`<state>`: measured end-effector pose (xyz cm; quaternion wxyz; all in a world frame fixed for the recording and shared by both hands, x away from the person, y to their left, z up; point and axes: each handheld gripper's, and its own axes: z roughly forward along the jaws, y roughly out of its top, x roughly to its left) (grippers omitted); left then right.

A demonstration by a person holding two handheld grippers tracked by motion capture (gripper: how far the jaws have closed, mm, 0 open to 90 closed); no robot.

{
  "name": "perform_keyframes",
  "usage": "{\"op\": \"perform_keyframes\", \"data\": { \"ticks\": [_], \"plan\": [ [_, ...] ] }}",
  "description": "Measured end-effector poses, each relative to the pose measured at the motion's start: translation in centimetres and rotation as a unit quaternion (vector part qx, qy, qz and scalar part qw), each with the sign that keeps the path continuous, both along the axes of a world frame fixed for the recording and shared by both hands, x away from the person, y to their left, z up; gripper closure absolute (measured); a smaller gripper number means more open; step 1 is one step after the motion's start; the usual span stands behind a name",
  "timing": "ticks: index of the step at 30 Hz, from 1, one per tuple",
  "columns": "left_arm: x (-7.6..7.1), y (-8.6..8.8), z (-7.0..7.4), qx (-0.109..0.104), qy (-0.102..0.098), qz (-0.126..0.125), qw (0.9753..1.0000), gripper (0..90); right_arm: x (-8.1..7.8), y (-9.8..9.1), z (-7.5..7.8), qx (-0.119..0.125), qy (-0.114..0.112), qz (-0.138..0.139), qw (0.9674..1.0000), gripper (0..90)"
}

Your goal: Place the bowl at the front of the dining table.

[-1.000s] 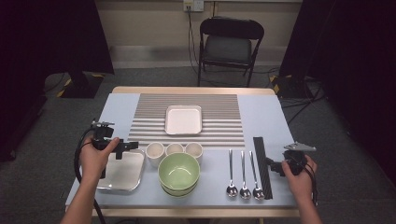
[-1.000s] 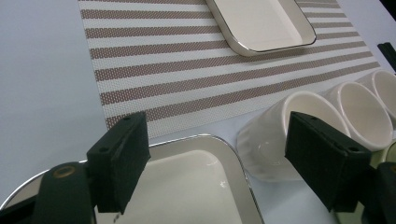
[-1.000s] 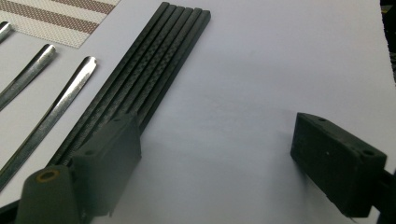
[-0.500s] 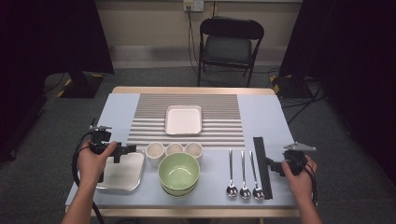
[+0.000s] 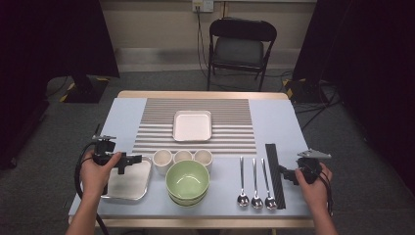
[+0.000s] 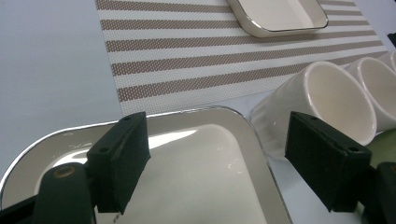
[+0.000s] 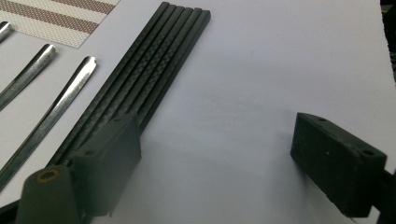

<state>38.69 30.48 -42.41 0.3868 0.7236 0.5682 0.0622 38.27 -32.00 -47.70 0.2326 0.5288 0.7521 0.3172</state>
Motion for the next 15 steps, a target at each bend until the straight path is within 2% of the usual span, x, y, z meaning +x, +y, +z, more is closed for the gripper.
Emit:
{"op": "perform_keyframes", "data": {
  "ticks": [15],
  "plan": [
    [-0.60, 0.02, -0.65, -0.007, -0.005, -0.013, 0.9999, 21.5, 0.00, -0.02, 0.02, 0.000, 0.001, -0.001, 1.0000, 14.8]
  ]
}}
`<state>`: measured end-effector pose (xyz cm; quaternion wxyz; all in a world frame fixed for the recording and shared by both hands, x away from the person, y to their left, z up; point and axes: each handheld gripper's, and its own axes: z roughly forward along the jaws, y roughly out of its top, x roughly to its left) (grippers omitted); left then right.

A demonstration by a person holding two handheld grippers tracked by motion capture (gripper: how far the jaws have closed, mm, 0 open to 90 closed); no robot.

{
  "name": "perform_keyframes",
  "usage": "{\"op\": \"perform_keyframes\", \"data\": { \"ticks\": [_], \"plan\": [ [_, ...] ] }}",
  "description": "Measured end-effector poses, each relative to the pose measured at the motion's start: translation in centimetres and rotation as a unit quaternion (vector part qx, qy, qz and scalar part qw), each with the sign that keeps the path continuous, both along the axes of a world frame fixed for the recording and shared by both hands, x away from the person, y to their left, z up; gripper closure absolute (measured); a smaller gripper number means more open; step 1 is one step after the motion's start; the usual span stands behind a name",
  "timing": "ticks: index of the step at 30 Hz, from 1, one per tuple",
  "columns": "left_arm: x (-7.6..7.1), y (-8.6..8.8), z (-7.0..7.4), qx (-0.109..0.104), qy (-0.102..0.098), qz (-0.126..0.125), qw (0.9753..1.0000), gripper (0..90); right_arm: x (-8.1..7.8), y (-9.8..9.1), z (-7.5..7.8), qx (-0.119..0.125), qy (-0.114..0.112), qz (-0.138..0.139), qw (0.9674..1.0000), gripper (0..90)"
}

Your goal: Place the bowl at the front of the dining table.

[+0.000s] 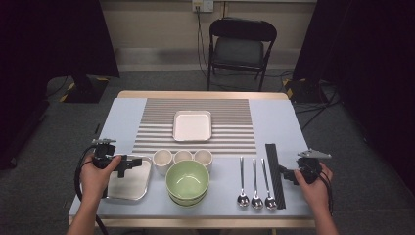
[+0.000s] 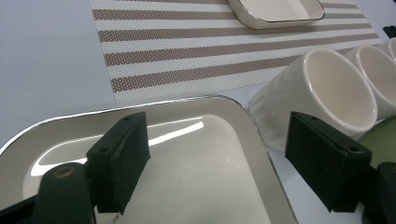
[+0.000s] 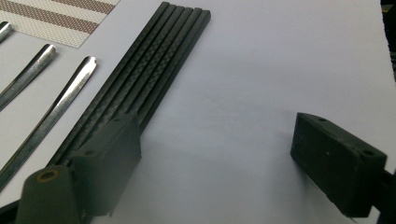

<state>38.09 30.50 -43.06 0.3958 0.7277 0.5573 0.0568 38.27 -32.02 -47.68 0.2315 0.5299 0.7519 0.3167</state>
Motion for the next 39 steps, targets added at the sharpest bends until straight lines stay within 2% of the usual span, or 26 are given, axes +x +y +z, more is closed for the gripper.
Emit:
{"op": "perform_keyframes", "data": {
  "ticks": [14, 23, 27, 30, 39],
  "plan": [
    [-0.1, -0.1, 0.0, 0.001, -0.004, -0.017, 0.9998, 21.4, 0.1, 0.0, 0.0, 0.001, 0.001, 0.001, 1.0000, 14.7],
    [-0.1, -0.3, -0.1, 0.001, -0.004, -0.023, 0.9997, 21.1, 0.1, -0.1, 0.1, -0.002, 0.002, 0.011, 0.9999, 14.9],
    [-0.1, -0.3, 0.0, -0.004, -0.004, -0.026, 0.9996, 21.1, 0.0, 0.1, 0.4, -0.015, 0.005, 0.016, 0.9997, 15.2],
    [-0.1, -0.3, 0.0, -0.002, -0.004, -0.027, 0.9996, 21.1, 0.0, 0.4, 0.8, -0.024, -0.001, 0.025, 0.9994, 15.1],
    [-0.2, -0.2, 0.2, -0.005, -0.006, -0.023, 0.9997, 21.0, -0.2, 0.8, 1.5, -0.019, 0.005, 0.033, 0.9993, 15.3]
  ]
}}
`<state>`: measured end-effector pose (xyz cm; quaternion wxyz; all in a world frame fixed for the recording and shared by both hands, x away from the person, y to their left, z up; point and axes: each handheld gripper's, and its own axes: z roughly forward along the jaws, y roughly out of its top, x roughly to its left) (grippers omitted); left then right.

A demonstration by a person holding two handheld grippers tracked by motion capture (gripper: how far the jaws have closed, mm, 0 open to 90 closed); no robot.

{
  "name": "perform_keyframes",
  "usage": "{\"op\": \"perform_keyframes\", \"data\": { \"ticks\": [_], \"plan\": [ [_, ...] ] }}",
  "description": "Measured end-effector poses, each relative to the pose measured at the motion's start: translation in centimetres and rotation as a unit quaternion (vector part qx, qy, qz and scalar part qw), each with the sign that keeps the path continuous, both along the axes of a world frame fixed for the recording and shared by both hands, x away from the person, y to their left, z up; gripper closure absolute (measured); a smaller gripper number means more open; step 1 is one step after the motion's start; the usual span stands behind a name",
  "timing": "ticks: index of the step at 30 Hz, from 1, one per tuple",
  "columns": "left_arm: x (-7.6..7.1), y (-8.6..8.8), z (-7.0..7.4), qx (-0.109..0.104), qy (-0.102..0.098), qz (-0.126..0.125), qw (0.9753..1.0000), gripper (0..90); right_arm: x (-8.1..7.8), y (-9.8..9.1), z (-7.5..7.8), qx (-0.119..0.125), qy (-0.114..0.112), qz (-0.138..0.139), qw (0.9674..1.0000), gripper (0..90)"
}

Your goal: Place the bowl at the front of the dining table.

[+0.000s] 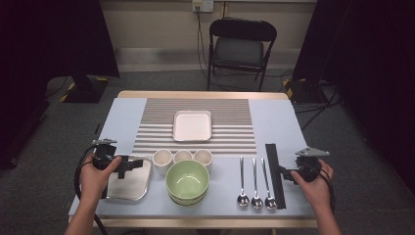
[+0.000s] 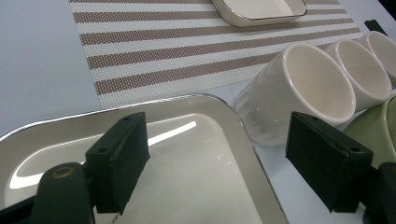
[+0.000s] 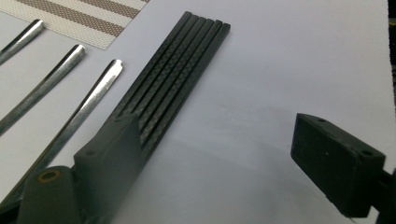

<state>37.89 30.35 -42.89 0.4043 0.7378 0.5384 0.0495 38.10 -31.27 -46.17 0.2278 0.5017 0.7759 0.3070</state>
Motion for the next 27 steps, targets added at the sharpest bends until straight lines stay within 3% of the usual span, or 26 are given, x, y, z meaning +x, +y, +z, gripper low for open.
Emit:
{"op": "perform_keyframes", "data": {
  "ticks": [12, 27],
  "plan": [
    [-0.1, 0.1, 0.2, 0.003, -0.003, -0.001, 1.0000, 21.0, -0.2, 0.3, 1.0, 0.009, 0.007, 0.000, 0.9999, 15.7],
    [-0.2, -0.5, -0.3, 0.008, -0.004, -0.011, 0.9999, 20.6, -0.3, 1.5, 2.9, 0.024, 0.012, 0.026, 0.9993, 15.6]
  ]
}}
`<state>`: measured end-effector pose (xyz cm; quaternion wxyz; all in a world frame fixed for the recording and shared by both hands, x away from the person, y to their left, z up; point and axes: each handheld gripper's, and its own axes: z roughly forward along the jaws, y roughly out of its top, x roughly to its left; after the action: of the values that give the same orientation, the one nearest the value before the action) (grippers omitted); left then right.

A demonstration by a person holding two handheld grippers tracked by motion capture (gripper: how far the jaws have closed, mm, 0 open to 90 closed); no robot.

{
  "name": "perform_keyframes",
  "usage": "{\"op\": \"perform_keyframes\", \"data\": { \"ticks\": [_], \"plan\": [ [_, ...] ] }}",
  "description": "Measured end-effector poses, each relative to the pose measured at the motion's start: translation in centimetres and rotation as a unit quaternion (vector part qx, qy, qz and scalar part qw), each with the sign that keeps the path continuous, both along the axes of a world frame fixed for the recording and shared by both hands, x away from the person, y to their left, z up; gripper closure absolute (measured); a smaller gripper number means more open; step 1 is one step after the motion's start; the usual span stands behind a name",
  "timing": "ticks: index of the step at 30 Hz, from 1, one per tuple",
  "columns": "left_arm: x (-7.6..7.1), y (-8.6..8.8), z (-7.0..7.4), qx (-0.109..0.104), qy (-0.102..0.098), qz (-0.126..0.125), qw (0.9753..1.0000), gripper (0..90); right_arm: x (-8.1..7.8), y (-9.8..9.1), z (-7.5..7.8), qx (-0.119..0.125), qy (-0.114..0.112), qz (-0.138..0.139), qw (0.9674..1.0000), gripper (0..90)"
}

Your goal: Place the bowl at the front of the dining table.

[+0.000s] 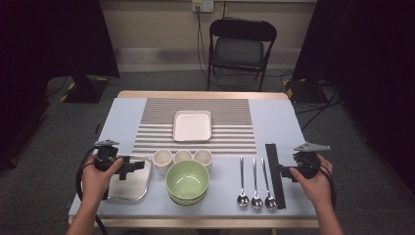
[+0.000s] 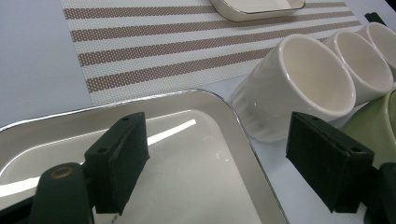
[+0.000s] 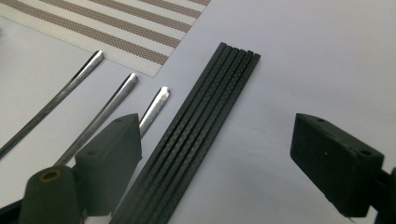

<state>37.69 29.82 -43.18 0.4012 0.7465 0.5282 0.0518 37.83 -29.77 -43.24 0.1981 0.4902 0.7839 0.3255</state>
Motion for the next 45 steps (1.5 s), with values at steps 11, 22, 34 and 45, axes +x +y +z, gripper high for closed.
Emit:
{"op": "perform_keyframes", "data": {
  "ticks": [11, 22, 34, 45],
  "plan": [
    [-0.1, 0.2, -0.2, -0.001, -0.002, 0.003, 1.0000, 20.5, 0.6, 1.2, 0.9, -0.011, 0.005, 0.016, 0.9998, 15.7],
    [-0.3, 0.5, -0.1, 0.003, -0.006, 0.012, 0.9999, 20.3, 1.2, 2.6, 2.2, -0.009, 0.007, 0.039, 0.9992, 15.7],
    [-0.5, 0.6, -0.2, 0.001, -0.007, 0.009, 0.9999, 20.3, 1.6, 4.0, 2.8, 0.005, 0.019, 0.054, 0.9983, 15.6],
    [-0.6, 0.8, -0.2, 0.004, -0.005, 0.013, 0.9999, 20.3, 1.9, 5.1, 2.9, 0.001, 0.022, 0.067, 0.9975, 15.6]
  ]
}}
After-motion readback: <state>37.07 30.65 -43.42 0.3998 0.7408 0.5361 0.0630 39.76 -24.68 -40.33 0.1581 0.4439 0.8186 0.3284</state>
